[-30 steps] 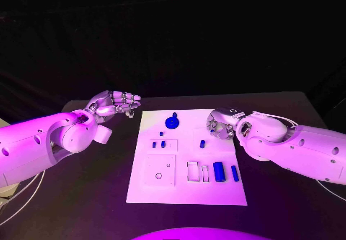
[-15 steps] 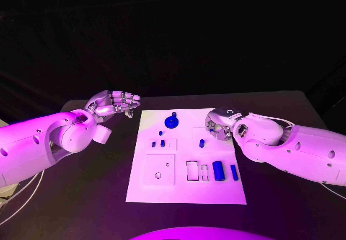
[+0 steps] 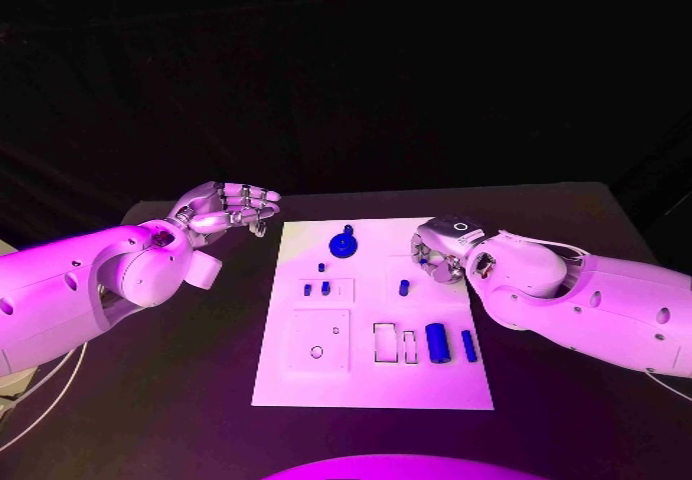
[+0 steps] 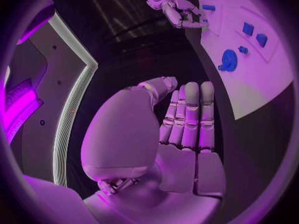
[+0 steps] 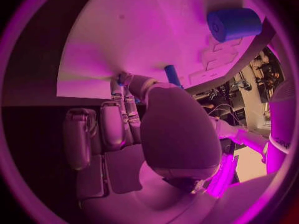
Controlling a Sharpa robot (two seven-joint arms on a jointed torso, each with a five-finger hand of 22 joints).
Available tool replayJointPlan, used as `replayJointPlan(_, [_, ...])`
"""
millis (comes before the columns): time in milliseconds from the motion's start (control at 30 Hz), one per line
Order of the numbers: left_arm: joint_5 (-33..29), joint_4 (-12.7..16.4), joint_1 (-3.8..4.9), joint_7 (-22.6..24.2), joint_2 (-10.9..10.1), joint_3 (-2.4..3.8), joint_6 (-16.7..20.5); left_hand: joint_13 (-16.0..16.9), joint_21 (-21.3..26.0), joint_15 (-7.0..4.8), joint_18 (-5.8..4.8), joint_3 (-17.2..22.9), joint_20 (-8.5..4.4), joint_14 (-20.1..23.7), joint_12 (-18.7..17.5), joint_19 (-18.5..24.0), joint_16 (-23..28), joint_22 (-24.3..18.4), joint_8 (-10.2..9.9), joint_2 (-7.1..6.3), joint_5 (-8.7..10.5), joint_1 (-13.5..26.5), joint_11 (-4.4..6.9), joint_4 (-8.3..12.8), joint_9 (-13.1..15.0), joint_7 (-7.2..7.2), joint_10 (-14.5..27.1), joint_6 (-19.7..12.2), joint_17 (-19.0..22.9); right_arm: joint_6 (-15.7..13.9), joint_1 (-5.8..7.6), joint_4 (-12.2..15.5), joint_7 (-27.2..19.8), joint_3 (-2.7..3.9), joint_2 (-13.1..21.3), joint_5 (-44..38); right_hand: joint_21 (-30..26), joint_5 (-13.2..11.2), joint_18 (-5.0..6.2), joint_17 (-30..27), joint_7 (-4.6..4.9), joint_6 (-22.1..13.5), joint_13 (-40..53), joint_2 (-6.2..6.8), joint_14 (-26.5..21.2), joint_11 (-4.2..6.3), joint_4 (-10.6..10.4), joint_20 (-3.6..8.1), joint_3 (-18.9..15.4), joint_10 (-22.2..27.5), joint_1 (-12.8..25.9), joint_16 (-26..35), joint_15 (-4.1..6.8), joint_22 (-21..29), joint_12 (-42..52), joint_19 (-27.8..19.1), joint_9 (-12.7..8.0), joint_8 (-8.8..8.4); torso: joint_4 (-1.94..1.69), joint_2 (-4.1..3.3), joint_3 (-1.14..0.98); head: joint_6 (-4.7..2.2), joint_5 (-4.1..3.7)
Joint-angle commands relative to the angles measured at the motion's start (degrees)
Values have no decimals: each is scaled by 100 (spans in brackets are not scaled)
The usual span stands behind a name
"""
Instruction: Assemble the parts on the task board
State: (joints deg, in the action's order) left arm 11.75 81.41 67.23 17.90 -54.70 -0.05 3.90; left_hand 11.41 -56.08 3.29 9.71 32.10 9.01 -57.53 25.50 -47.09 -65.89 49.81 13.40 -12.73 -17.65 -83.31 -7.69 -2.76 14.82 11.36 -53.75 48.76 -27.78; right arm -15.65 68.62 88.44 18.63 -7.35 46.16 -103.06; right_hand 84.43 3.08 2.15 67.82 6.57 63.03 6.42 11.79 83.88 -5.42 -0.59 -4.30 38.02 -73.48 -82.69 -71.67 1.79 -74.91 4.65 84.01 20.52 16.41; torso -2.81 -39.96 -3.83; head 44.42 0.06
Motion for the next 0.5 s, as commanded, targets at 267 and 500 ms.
replayJointPlan(267, [22, -18, 8, 64, -2, 5, -27, -10, -27, 22, 79, -1, -7, -34, 37, -3, 20, 15, -27, 34, -23, -13, -22, 26, -15, 45, 45, -42, 15, -357, -5, 133, -155, 3, 100, 429, 13, 31, -98, -27, -3, 60, 42, -30, 241, 303, 47, 39, 5, -332, 40, -12, 26, -1292, 33, 393, 6, 21, 0, 0, 2, -11, -6])
replayJointPlan(500, [19, -41, 8, 65, -3, 5, -23, -10, -27, 22, 79, -1, -7, -34, 37, -3, 20, 15, -27, 34, -23, -13, -22, 26, -15, 45, 45, -42, 15, -449, 71, 204, -272, 32, 181, 658, 8, 31, -97, -28, -1, 61, 43, -29, 240, 302, 51, 39, 7, -331, 49, -13, 26, -1290, 29, 391, 7, 20, 0, -2, 5, -16, -6])
